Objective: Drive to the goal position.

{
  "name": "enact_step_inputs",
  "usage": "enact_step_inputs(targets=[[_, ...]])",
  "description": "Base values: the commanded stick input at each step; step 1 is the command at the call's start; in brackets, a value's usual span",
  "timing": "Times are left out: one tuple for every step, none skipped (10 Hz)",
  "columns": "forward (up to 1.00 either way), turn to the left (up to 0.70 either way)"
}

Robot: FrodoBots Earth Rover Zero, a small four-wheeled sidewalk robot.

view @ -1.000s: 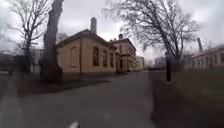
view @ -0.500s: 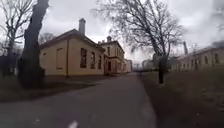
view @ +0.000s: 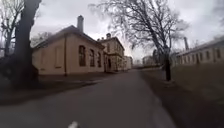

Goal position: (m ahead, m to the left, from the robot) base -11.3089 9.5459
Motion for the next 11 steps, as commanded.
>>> enact_step_inputs(targets=[[1.0,-0.4],[1.0,-0.16],[1.0,0.0],[1.0,0.0],[1.0,0.0],[1.0,0.0],[1.0,0.0],[1.0,-0.14],[1.0,-0.38],[1.0,-0.4],[1.0,-0.24]])
